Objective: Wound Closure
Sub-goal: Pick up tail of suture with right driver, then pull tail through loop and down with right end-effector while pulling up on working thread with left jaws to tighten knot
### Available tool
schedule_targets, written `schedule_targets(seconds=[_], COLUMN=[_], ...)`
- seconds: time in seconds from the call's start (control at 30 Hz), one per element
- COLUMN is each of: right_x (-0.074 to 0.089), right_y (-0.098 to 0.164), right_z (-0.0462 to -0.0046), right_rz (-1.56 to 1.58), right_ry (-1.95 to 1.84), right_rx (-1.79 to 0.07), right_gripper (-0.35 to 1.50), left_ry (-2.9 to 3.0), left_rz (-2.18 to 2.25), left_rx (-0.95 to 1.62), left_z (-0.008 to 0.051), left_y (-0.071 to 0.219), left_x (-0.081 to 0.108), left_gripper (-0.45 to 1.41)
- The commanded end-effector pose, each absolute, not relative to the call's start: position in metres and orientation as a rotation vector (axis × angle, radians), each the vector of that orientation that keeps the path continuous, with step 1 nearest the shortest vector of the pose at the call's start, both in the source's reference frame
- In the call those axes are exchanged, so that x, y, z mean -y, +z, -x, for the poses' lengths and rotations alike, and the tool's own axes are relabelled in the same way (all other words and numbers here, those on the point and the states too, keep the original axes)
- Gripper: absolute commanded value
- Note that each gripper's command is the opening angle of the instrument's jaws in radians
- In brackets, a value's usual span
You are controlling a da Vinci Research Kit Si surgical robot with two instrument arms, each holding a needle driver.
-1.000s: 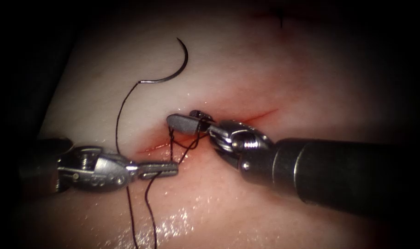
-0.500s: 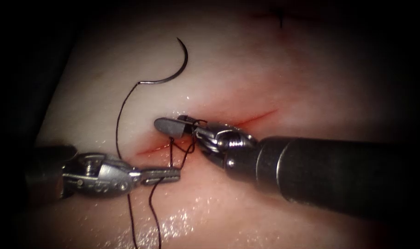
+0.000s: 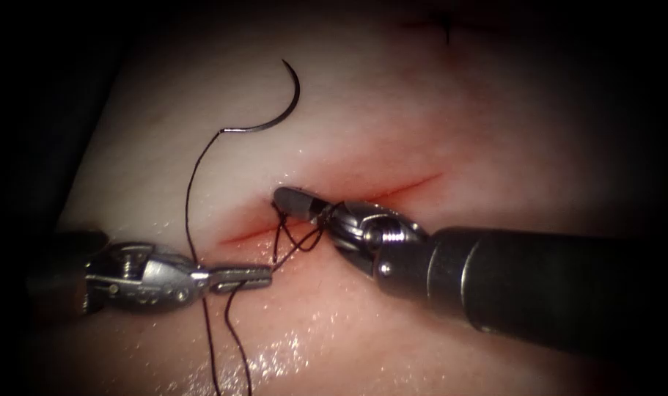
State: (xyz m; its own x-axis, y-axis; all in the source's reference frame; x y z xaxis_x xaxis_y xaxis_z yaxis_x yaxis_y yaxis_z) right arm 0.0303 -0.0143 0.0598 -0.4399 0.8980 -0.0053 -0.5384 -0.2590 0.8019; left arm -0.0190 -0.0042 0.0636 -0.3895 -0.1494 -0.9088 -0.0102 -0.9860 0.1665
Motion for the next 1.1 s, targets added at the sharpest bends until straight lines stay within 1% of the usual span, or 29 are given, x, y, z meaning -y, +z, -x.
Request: schedule_targets(seconds=[0.03, 0.1, 0.27, 0.37, 0.57, 0.73, 0.9, 1.1], right_x=[0.014, 0.014, 0.014, 0.014, 0.015, 0.015, 0.015, 0.016], right_y=[0.06, 0.06, 0.059, 0.059, 0.058, 0.059, 0.059, 0.059], right_z=[-0.0312, -0.0312, -0.0305, -0.0303, -0.0305, -0.0311, -0.0311, -0.0313], right_rz=[-0.565, -0.562, -0.508, -0.484, -0.44, -0.397, -0.383, -0.378], right_ry=[1.834, 1.838, 1.801, 1.755, 1.706, 1.658, 1.631, 1.61], right_rx=[-0.981, -1.013, -0.998, -1.054, -1.108, -1.174, -1.178, -1.188], right_gripper=[-0.35, -0.35, -0.35, -0.35, -0.35, -0.35, -0.35, -0.35], left_ry=[-2.54, -2.541, -2.541, -2.54, -2.595, -2.681, -2.765, -2.829], left_rz=[-1.684, -1.683, -1.684, -1.684, -1.679, -1.696, -1.692, -1.647], left_rx=[0.224, 0.225, 0.225, 0.224, 0.191, 0.209, 0.268, 0.279], left_z=[0.0194, 0.0195, 0.0195, 0.0194, 0.0184, 0.0164, 0.0138, 0.0147], left_y=[0.064, 0.064, 0.064, 0.064, 0.064, 0.061, 0.059, 0.062], left_x=[0.004, 0.004, 0.004, 0.004, 0.003, -0.001, -0.009, -0.017], left_gripper=[-0.45, -0.45, -0.45, -0.45, -0.45, -0.45, -0.45, -0.45])
